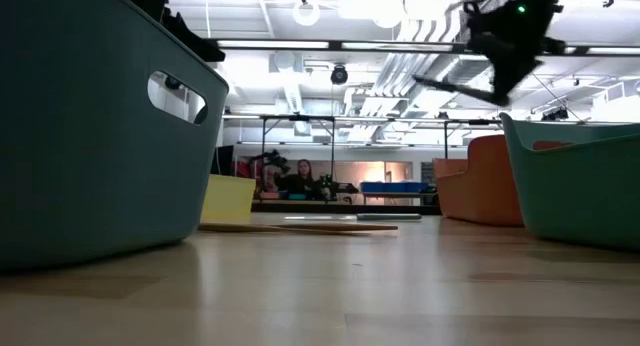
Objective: Sort silverware by color (type)
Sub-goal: Put the green knife into the orange bin
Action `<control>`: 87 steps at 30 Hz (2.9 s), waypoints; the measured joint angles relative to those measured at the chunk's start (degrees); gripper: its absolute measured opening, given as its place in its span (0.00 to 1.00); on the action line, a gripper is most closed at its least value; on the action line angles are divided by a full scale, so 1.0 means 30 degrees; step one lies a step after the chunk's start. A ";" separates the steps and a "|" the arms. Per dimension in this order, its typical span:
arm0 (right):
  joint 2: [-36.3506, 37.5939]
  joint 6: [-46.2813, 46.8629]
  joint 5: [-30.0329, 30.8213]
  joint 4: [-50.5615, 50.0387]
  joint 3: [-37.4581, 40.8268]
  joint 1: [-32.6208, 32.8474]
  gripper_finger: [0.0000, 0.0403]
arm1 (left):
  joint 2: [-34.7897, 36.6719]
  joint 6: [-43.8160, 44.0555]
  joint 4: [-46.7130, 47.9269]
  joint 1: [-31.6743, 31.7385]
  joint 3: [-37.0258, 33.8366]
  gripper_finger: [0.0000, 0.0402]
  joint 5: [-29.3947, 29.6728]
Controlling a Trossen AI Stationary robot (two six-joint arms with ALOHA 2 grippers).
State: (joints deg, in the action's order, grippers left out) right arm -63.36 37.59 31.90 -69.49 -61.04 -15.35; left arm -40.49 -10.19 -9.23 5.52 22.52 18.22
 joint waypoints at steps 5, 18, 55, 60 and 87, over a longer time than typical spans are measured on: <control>-0.0891 0.1736 -0.1342 -0.2917 0.0007 0.0000 0.01 | 0.0000 0.0392 0.0000 0.0000 0.0001 0.00 -0.0024; -0.1849 0.2914 -0.3479 -0.3102 0.2203 -0.0007 0.01 | 0.0003 0.0720 0.0284 0.0000 0.0007 0.00 -0.0031; -0.1857 0.0310 -0.7322 0.2295 0.6433 -0.3009 0.03 | 0.0007 0.0283 -0.0525 0.0000 0.0015 0.00 -0.0009; -0.1857 0.0311 -0.7577 0.2307 0.6433 -0.3009 0.03 | 0.0005 0.0163 -0.0525 0.0000 0.0015 0.00 -0.0009; -0.1857 0.0302 -0.7841 0.2719 0.6433 -0.3002 0.17 | 0.0001 0.0006 -0.0954 0.0006 0.0015 0.00 -0.0008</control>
State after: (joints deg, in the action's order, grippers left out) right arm -68.93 38.50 8.38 -61.34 -41.74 -24.36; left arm -40.49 -10.17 -12.10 5.54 22.57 18.20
